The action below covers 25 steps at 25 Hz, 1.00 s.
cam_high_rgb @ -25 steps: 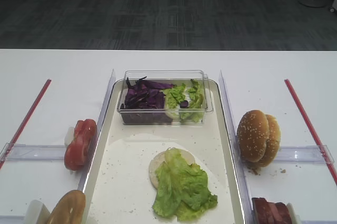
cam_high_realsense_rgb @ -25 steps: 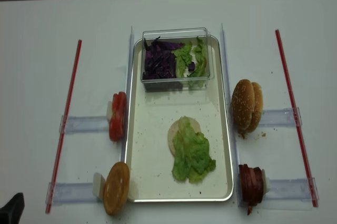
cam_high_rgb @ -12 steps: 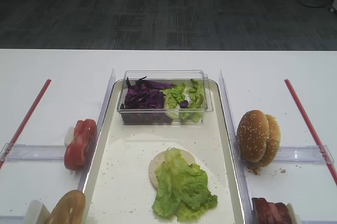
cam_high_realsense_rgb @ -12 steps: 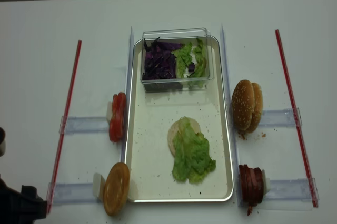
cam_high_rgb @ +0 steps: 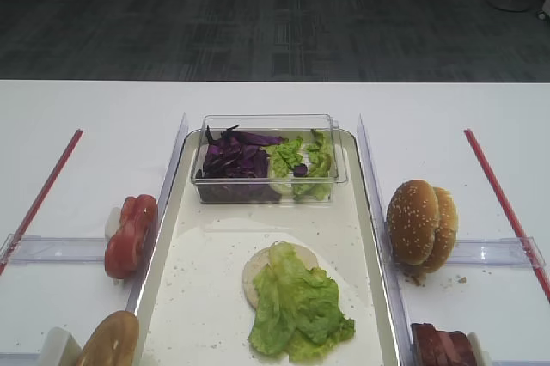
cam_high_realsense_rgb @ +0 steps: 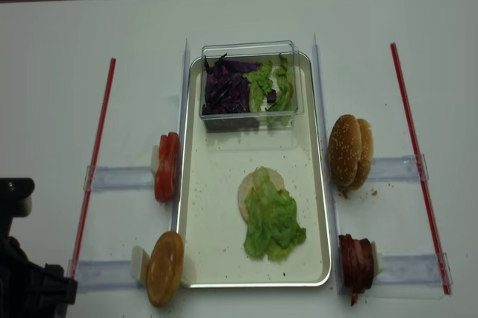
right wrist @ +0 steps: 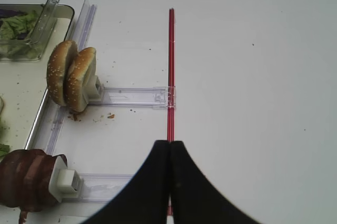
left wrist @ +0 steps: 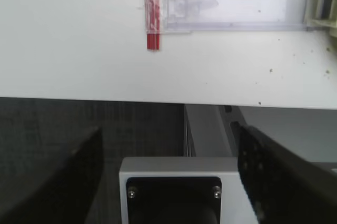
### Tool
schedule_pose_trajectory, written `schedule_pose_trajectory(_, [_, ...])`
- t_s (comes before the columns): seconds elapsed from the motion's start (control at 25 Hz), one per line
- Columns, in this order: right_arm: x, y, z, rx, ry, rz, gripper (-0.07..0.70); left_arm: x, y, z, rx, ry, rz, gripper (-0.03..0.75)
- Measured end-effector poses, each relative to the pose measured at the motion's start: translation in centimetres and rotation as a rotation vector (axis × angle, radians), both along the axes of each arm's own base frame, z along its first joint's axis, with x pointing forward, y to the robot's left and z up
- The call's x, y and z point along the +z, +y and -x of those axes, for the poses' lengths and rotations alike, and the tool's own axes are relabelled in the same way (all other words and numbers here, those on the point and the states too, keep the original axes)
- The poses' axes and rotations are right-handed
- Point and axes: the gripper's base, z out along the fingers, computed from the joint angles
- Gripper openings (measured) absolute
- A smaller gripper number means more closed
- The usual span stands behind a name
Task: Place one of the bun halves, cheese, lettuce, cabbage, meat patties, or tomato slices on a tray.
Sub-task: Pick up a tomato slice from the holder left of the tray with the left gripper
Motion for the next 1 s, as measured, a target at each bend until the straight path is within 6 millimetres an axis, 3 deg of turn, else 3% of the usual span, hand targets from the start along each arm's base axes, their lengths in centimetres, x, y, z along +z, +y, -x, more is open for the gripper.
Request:
schedule_pose_trajectory(0.28, [0.0,0.0,0.0,0.000,0.000,0.000,0.036,0.8,0.0,-1.8,0.029,-0.070,0.003,0.493])
schedule_pose_trajectory(0.72, [0.0,0.0,0.0,0.000,0.000,0.000,0.036,1.5,0.3,-10.3,0.033,0.000,0.001,0.493])
schedule_pose_trajectory(1.0, [0.0,0.0,0.0,-0.001,0.000,0.001,0.036,1.2,0.4,-14.7,0.051,0.017,-0.003,0.493])
